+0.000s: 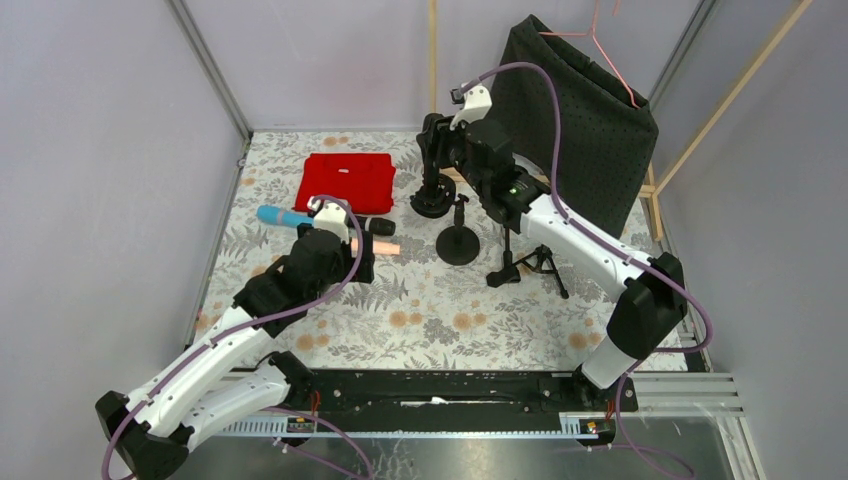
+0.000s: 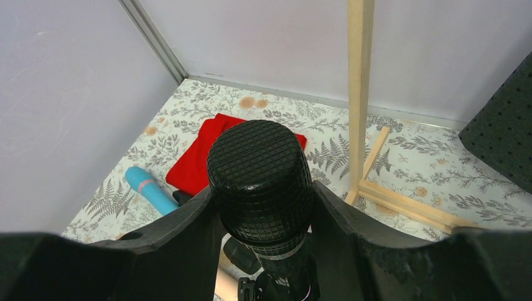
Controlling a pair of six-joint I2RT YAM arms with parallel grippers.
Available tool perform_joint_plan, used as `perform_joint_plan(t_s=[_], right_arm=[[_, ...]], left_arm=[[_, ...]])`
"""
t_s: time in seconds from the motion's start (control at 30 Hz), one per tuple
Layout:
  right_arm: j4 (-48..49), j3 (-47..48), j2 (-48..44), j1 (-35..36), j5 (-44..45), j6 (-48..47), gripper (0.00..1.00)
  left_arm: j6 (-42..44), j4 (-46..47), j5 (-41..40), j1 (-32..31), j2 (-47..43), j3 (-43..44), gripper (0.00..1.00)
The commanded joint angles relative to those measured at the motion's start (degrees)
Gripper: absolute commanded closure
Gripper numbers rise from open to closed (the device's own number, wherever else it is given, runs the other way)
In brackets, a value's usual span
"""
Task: Attach the microphones to the stand
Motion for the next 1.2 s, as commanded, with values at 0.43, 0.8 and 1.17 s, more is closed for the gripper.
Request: perform_joint_plan(t_s=[0.43,0.8,1.17], right_arm=[[6.71,-5.73,-2.33,-0.32,-1.48,0.16,0.82],[8.71,-9.19,-4.71,-0.34,-1.84,0.20,0.59],[8.72,-9.48,-5.84,-0.35,-2.03,0.03,0.37]], left_arm=[[0.94,2.44,1.09,0.37,0.08,-0.10,0.01],[1.03,2.42,1.27,0.42,0.10,-0.23,0.01],[1.03,2.46,1.50,0.46,0.32,-0.21,0.01]])
